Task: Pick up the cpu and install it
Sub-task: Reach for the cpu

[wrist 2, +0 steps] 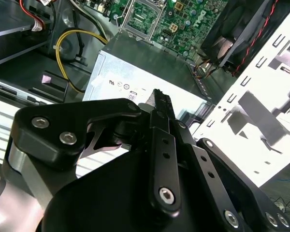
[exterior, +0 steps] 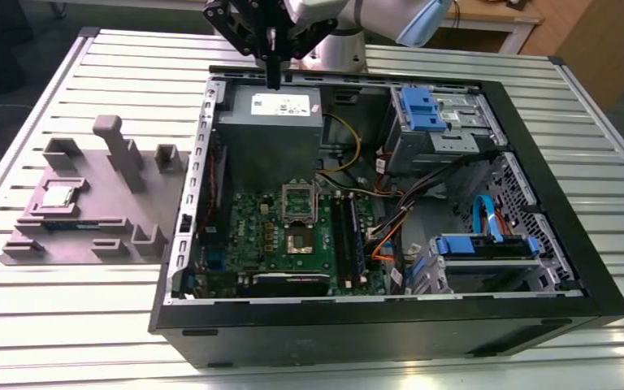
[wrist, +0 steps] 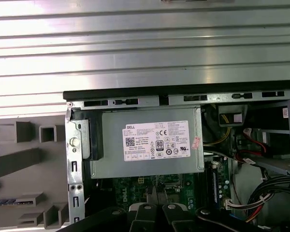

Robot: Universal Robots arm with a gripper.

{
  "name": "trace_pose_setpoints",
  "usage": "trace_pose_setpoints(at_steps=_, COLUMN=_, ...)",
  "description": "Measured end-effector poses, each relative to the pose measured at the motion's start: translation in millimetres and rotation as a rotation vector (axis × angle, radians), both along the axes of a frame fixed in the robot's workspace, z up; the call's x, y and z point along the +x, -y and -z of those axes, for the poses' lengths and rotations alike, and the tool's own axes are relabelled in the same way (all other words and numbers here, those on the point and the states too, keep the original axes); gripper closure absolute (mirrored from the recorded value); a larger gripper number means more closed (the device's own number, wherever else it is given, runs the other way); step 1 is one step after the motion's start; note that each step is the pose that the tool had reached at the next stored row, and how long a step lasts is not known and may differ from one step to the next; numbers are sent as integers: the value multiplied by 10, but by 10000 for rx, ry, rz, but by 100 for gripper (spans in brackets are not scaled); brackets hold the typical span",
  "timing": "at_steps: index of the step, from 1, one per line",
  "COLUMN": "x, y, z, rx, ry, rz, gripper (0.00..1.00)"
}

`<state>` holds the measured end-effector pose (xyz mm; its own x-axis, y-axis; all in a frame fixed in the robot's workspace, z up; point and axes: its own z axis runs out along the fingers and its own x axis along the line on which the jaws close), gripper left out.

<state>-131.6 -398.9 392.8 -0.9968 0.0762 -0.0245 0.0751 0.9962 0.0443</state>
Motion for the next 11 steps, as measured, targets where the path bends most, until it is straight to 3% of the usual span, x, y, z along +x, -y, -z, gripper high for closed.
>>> trace_pose_setpoints(at_steps=11, x=-32, y=0, z=2, rx=0, ry=0, rz=1, gripper=89)
